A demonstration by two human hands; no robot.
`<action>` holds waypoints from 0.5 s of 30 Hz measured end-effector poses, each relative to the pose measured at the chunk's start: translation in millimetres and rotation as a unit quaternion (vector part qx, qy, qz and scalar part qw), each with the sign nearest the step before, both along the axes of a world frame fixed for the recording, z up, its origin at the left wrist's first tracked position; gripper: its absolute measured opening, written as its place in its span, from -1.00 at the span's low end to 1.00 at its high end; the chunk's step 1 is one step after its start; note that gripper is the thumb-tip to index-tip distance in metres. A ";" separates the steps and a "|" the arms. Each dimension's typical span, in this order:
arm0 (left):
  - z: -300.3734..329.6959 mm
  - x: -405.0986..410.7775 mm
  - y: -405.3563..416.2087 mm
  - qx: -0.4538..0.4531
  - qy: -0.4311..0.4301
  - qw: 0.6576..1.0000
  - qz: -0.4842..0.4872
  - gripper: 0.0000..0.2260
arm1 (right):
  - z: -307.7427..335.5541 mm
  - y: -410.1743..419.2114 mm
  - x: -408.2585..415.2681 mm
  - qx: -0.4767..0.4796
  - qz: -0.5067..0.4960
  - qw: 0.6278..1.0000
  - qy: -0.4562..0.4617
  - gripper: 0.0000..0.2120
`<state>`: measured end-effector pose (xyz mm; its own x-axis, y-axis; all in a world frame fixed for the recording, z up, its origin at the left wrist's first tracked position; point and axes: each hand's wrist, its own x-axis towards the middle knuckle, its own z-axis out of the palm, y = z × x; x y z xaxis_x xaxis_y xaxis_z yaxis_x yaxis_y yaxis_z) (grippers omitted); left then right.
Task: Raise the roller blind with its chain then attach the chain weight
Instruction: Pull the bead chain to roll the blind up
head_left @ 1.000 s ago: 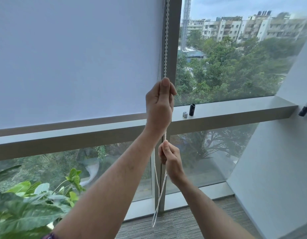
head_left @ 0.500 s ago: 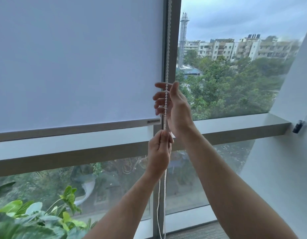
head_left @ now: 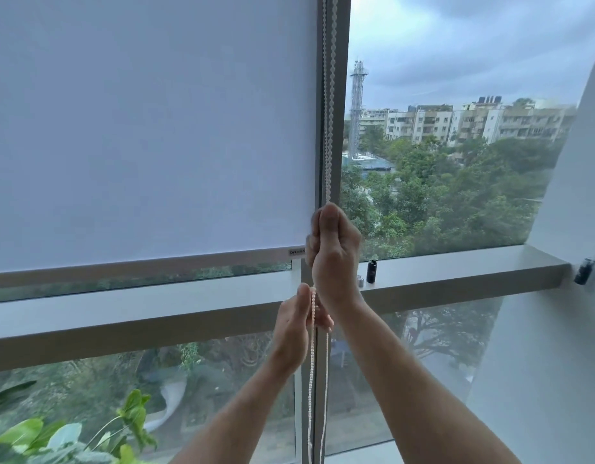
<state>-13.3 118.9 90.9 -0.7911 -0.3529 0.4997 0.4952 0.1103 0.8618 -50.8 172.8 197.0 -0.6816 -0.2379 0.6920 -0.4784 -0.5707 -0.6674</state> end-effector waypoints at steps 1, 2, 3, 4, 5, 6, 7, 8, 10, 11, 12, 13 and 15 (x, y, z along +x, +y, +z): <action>7.4 -1.9 -4.0 -0.005 -0.004 1.000 0.004 -0.39 | -7.7 -0.2 0.5 0.010 -0.009 1.000 -0.001 -0.61; 17.8 -2.8 -7.3 -0.011 -0.004 1.000 0.014 -0.39 | -16.1 -0.3 0.7 0.017 -0.015 1.000 -0.004 -0.61; 30.8 -3.7 -10.0 -0.019 0.004 0.999 0.028 -0.38 | -24.4 -0.3 0.3 0.022 -0.017 1.000 -0.009 -0.61; 46.2 -4.6 -12.0 -0.020 0.018 0.999 0.042 -0.36 | -32.7 -0.2 -0.2 0.031 -0.019 0.999 -0.013 -0.62; 62.9 -4.8 -13.4 -0.014 0.033 0.998 0.054 -0.36 | -41.5 0.0 -0.2 0.044 -0.025 0.999 -0.017 -0.63; 79.4 -5.2 -14.1 -0.006 0.047 0.997 0.060 -0.37 | -51.0 0.6 0.1 0.059 -0.036 0.997 -0.021 -0.63; 95.6 -6.0 -13.6 -0.003 0.061 0.996 0.059 -0.41 | -60.4 1.2 1.0 0.071 -0.044 0.996 -0.025 -0.63; 110.6 -6.5 -12.6 -0.007 0.071 0.996 0.056 -0.47 | -69.2 2.2 2.3 0.079 -0.047 0.995 -0.032 -0.62; 135.3 -8.0 -7.7 -0.012 0.087 0.996 0.034 -0.59 | -82.8 4.5 5.3 0.089 -0.044 0.994 -0.047 -0.60; 143.6 -9.9 -4.6 -0.005 0.094 0.995 0.017 -0.63 | -86.9 5.8 6.2 0.093 -0.044 0.993 -0.052 -0.60; 148.9 -12.2 -0.2 0.008 0.096 0.995 0.001 -0.64 | -90.0 7.0 6.8 0.096 -0.046 0.993 -0.055 -0.60; 151.6 -14.6 4.9 0.022 0.096 0.995 -0.007 -0.65 | -92.2 8.0 6.7 0.096 -0.045 0.993 -0.055 -0.59; 150.8 -18.6 15.6 0.049 0.111 0.993 0.011 -0.65 | -93.5 9.8 4.8 0.096 -0.031 0.993 -0.057 -0.59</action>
<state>-31.9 134.5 241.7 -0.6566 -0.4238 0.6239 0.6728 0.0446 0.7384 -46.0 182.6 103.5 -0.7703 -0.3124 0.5559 -0.4243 -0.3995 -0.8126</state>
